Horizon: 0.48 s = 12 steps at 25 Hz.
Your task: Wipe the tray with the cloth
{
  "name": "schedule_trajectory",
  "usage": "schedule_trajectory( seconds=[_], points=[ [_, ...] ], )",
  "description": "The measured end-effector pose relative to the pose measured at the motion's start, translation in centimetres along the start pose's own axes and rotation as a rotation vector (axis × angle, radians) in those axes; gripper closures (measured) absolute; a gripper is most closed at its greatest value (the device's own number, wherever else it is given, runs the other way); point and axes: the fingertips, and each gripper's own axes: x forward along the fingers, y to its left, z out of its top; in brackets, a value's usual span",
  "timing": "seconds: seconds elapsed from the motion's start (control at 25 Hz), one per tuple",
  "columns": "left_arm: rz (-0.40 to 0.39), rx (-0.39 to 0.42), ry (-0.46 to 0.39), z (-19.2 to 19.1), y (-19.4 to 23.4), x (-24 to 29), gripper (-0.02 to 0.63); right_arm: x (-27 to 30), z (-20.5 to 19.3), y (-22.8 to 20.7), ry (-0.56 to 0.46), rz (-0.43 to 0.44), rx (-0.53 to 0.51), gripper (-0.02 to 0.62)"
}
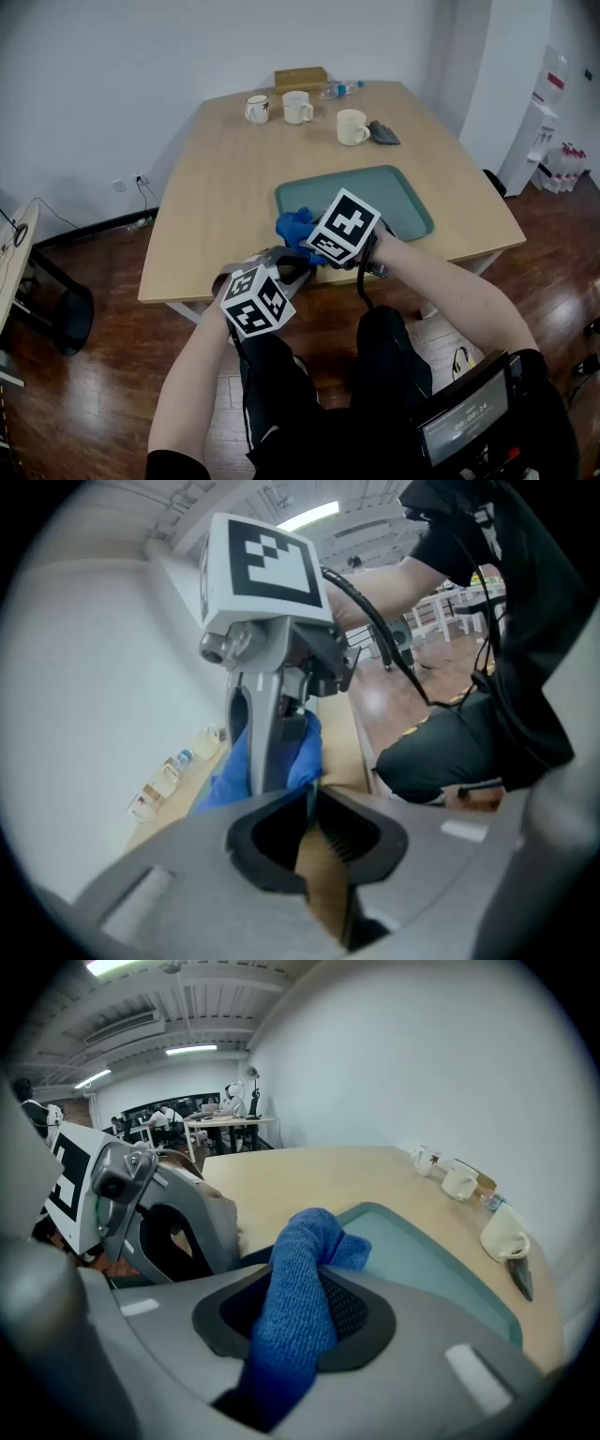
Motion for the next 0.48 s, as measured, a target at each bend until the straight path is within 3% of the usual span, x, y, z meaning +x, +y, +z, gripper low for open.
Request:
schedule_trajectory(
  seconds=[0.12, 0.48],
  points=[
    [0.006, -0.004, 0.001, 0.1, -0.1, 0.0, 0.565, -1.9, -2.4, -2.4, 0.018, -0.038, 0.022, 0.48],
    [0.018, -0.052, -0.046, 0.1, 0.0, -0.2, 0.56, -10.8, -15.1, -15.3, 0.103, -0.296, 0.204, 0.48]
  ],
)
